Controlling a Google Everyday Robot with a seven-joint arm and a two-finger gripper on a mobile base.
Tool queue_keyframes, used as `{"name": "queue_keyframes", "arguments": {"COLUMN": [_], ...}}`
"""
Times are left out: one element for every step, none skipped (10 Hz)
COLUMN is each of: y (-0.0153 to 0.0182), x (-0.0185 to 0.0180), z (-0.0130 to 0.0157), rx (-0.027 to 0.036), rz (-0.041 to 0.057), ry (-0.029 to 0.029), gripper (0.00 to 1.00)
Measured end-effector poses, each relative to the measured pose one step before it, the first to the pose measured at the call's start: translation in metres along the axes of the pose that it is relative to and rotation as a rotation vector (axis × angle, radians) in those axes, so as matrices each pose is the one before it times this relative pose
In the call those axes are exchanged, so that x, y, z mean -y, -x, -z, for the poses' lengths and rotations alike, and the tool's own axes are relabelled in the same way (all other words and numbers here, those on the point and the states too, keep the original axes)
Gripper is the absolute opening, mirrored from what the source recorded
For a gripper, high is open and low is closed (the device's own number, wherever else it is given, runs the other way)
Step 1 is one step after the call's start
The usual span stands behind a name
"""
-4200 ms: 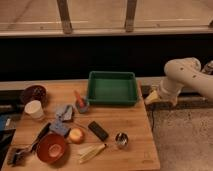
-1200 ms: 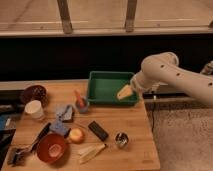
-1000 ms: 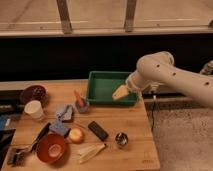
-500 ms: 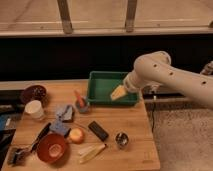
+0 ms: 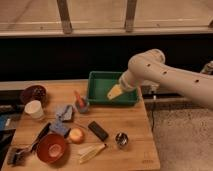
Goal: Place pepper in red bowl
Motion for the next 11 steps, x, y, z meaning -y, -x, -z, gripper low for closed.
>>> {"name": "queue_keyframes", "arguments": {"y": [0.01894,0.02182,0.02090,0.02054,0.02450,0.01612,0.02118,0.02358,0.01141,-0.00024,-0.00192], "x": [-0.01370,-0.01464,-0.01371,-0.01250,-0.01438,-0.00987,-0.01323,-0.01744,-0.00966,0.00088,0.00277], "z": [-0.00678,-0.00769,-0.00759,-0.00753,-0.01031,-0.00701,-0.00974,-0.00917,-0.00365,0.00005,0.00083], "rx": [0.00666,0.00745,0.00644,0.00629,0.00847,0.00684,0.01201,0.02343,0.01590,0.00037,-0.00069], "rz": [0.04959,0.04481,0.04204,0.04049,0.04643,0.03010,0.04686,0.04922,0.02069,0.00012,-0.00171], "ry": [-0.00124,0.00030,0.00231,0.00211,0.00538,0.00905,0.01027,0.02270,0.01753,-0.00126,-0.00482], "gripper": [0.80,0.80,0.80,0.80,0.80,0.80,0.80,0.80,0.80,0.80,0.80]}}
